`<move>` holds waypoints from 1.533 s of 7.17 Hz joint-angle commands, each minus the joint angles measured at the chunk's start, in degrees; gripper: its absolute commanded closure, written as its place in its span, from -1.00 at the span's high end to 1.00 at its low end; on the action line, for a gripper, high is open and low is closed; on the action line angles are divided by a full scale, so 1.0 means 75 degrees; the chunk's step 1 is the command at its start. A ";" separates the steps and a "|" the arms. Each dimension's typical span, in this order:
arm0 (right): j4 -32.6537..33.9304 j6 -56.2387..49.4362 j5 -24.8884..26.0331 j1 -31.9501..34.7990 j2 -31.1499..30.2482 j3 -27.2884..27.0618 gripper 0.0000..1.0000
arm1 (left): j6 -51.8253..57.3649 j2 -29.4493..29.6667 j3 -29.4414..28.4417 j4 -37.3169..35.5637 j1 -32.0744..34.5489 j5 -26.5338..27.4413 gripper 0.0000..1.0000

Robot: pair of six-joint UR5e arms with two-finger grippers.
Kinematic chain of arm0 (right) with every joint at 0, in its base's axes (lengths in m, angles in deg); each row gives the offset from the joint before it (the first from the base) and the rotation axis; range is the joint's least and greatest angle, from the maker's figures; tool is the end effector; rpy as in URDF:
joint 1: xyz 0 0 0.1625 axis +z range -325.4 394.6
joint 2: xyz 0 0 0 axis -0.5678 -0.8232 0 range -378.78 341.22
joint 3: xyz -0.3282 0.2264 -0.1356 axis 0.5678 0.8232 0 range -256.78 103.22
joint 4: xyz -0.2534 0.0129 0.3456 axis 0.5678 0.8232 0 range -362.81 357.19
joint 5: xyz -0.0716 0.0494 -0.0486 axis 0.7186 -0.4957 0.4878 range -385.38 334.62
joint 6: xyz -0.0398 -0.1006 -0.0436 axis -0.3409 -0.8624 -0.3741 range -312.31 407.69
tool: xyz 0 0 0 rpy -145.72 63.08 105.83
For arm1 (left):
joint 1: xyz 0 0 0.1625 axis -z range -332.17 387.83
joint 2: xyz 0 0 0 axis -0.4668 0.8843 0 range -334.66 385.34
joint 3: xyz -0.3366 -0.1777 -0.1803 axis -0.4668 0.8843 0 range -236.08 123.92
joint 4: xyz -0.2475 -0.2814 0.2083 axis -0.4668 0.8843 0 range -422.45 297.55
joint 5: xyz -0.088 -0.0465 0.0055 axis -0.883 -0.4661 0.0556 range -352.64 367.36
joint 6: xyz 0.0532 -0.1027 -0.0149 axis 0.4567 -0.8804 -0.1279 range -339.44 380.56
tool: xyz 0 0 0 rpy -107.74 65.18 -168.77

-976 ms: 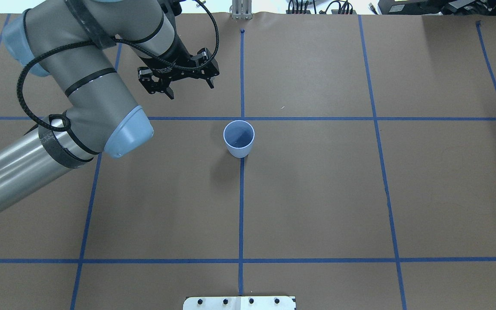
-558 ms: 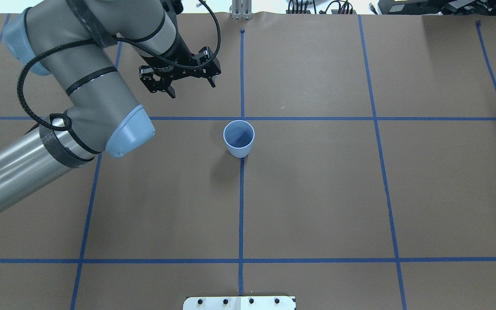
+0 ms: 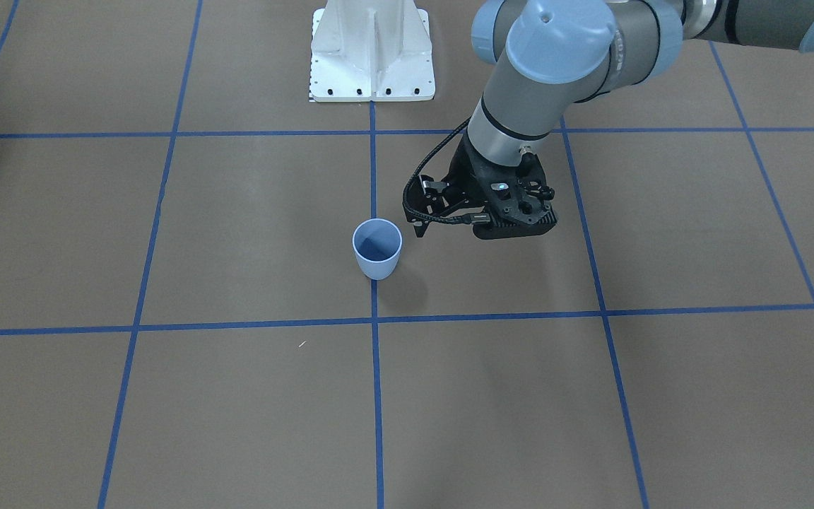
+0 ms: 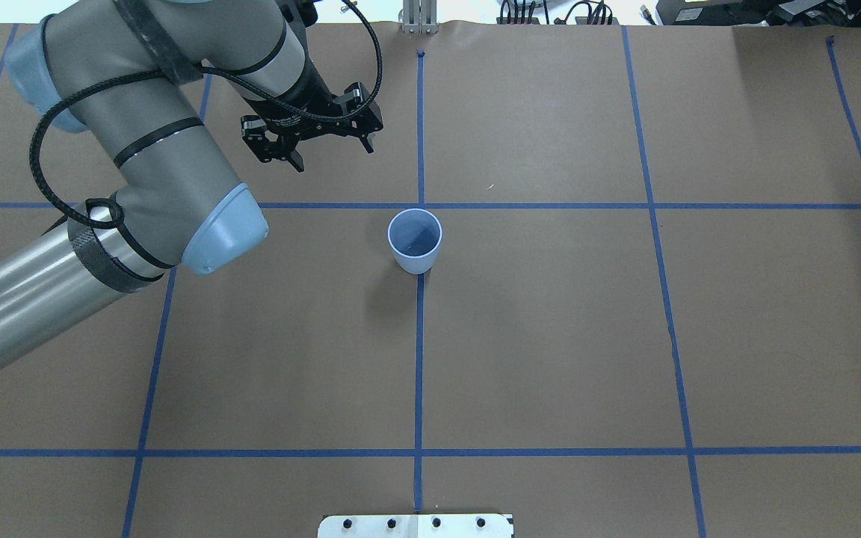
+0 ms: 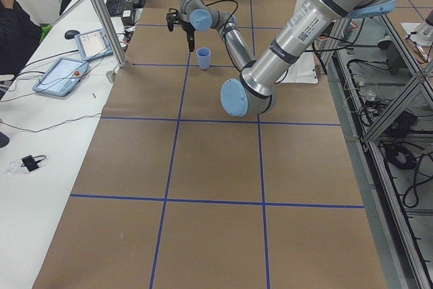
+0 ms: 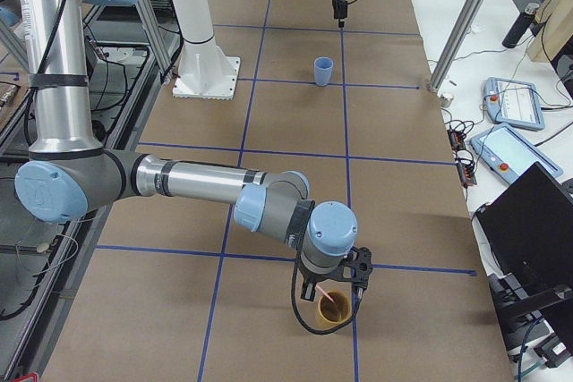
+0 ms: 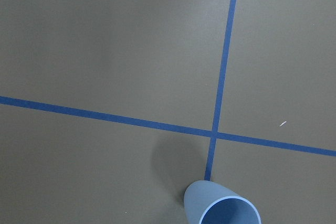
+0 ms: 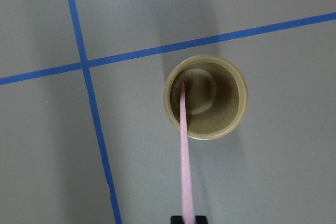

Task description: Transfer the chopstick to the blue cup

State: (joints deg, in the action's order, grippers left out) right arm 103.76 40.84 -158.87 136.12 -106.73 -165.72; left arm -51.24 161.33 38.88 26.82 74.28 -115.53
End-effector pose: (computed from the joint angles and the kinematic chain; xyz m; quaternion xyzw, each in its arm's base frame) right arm 0.1509 -0.4752 0.6846 -0.0656 -0.3825 0.0876 0.9174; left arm 0.4306 -0.5547 0.1247 0.0010 0.4810 -0.0954 0.8715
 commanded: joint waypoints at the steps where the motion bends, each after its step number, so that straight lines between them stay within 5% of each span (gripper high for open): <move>1: 0.1279 0.0000 0.0115 0.0290 0.0031 -0.1004 -1.00 | 0.0000 -0.0015 0.0007 -0.0008 -0.0006 -0.0009 0.96; 6: 0.1905 0.0046 0.0257 0.1229 0.0286 -0.1747 -1.00 | 0.0000 -0.0038 0.0088 -0.0008 0.0017 -0.0009 0.96; 9: 0.3891 0.0489 -0.0327 0.0296 0.2659 -0.1758 -1.00 | 0.0872 -0.0622 0.0426 -0.0031 0.0401 -0.0021 0.96; 11: 0.3862 0.3194 -0.1182 -0.1013 0.3553 -0.2131 -1.00 | 0.2232 -0.1558 0.0884 -0.0031 0.1068 -0.0033 0.96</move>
State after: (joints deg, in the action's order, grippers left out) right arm 132.07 52.50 -164.30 134.60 -84.85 -179.99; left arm -40.39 153.58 43.67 26.60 79.26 -115.71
